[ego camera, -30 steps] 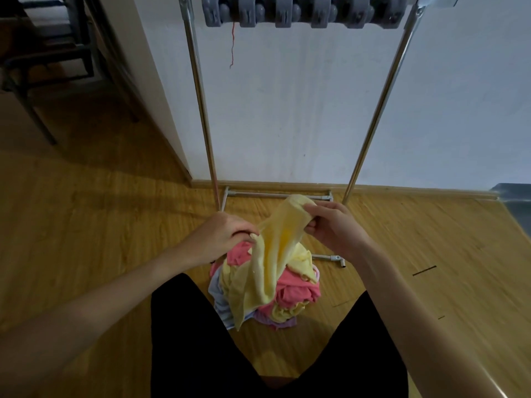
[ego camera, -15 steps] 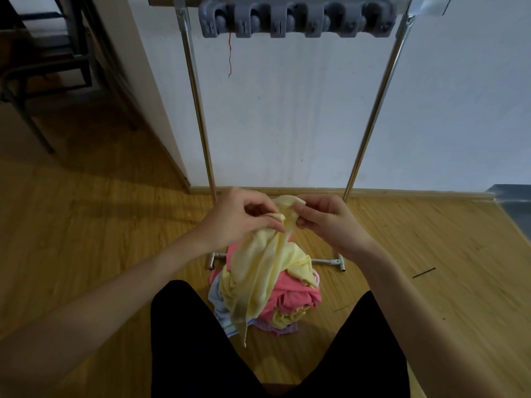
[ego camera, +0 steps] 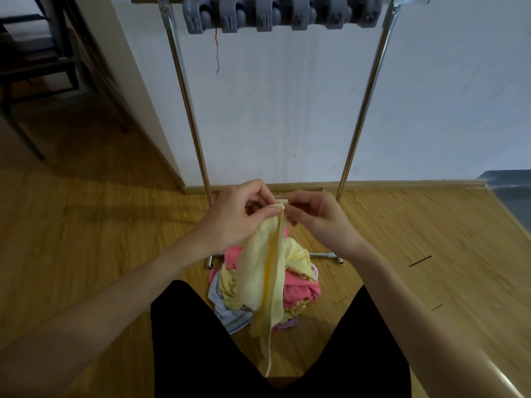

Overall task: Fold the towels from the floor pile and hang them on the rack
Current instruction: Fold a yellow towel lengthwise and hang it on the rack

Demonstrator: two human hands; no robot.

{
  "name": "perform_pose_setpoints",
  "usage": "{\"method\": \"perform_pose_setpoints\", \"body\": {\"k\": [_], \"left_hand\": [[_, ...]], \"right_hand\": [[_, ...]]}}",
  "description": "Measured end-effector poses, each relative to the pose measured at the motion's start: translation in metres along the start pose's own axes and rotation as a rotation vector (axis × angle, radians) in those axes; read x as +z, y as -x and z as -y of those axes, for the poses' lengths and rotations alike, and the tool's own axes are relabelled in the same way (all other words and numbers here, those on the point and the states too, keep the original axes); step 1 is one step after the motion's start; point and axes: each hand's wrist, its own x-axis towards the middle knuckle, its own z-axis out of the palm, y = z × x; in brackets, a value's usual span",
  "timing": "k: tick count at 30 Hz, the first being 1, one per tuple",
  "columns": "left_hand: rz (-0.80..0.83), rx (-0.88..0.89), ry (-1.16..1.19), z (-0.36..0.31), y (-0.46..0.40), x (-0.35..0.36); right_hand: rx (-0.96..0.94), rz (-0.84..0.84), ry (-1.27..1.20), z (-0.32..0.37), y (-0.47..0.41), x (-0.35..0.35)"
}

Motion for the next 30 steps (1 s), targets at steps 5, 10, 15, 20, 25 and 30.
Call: {"method": "perform_pose_setpoints", "body": {"k": [5,10,15,20,25,30], "left_hand": [[-0.043,-0.018,-0.002,0.0,-0.001,0.003],[-0.073,-0.037,-0.036,-0.001,-0.004,0.006],[-0.051,-0.057,-0.001,0.003,-0.008,0.006],[0.006,-0.112,0.11,0.019,-0.005,0.006],[0.097,-0.168,-0.027,0.062,0.013,0.0],[0.217,-0.131,-0.126,0.09,0.033,0.003]], "right_hand": [[-0.021,-0.006,0.006,0.001,0.001,0.004],[-0.057,-0.021,0.028,0.0,0.003,0.004],[-0.059,-0.035,0.074,-0.004,0.001,0.0],[-0.054,-0.083,0.014,-0.01,-0.003,-0.004],[-0.001,-0.171,-0.089,-0.015,-0.006,-0.013],[0.009,-0.189,-0.128,-0.015,-0.006,-0.017]]}}
